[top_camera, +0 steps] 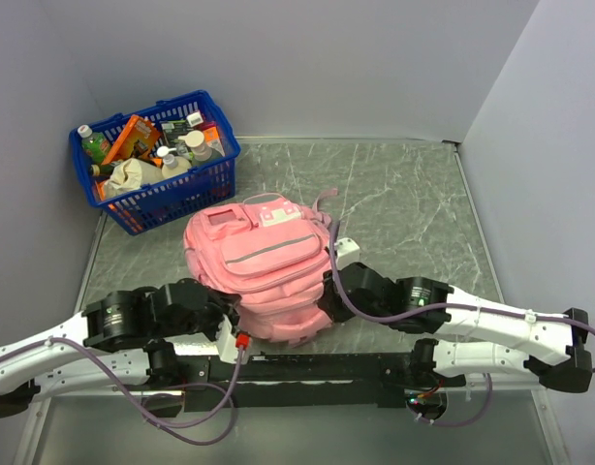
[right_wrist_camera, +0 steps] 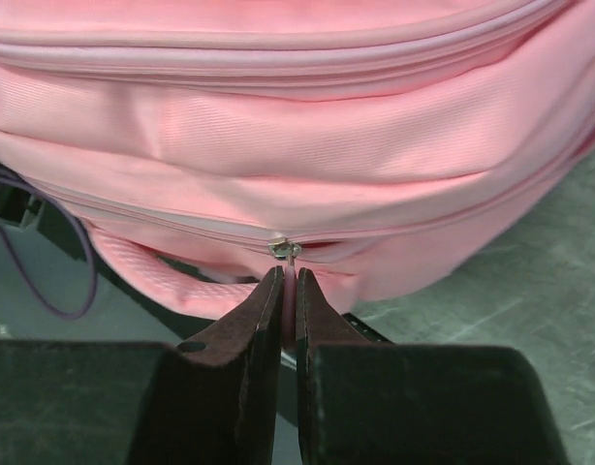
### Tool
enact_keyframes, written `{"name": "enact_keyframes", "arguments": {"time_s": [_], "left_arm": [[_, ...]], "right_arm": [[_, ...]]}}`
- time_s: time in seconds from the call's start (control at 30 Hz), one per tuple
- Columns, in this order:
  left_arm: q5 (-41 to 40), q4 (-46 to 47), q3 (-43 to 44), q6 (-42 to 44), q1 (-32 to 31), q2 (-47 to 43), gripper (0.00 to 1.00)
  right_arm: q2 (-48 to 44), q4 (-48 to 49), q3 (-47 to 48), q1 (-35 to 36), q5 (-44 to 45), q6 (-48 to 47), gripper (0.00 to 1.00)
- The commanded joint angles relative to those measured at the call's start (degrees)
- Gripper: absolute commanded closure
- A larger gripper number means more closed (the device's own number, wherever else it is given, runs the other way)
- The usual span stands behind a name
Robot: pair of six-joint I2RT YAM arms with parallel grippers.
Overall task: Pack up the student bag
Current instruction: Zip the student bag at the center of the board.
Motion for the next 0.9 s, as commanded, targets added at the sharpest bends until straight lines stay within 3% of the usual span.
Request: {"name": "enact_keyframes", "arguments": {"time_s": [0.0,0.4,0.57,0.73,0.87], "left_arm": [[-11.5,-3.2,8.0,2.9,0.8,-3.6,0.99],[-20.3,-17.5,8.1,-0.1,0.4,-12.2,0.99],[-23.7,-22.4,11.3,-3.6,-3.0,-14.4,0.99],[-25.0,-22.3,12.5,-3.6,-3.6,-13.1,0.98],[-24.1,-18.0,12.0,-2.4,-3.7,-11.0,0.87]], "right_arm": [[0.3,0.5,4.5,-3.9,4.6,-7.8,1.00],[10.6,16.5,-1.1,-12.5,0.8,-15.7,1.00],[12.6,23.6,-4.4,-17.2,0.5,-17.0,1.00],[12.4,31.9,-5.6,-19.9,-0.3,-18.0,1.00],[4.9,30.1,-5.5,-18.6,1.9,-18.0,1.00]]}}
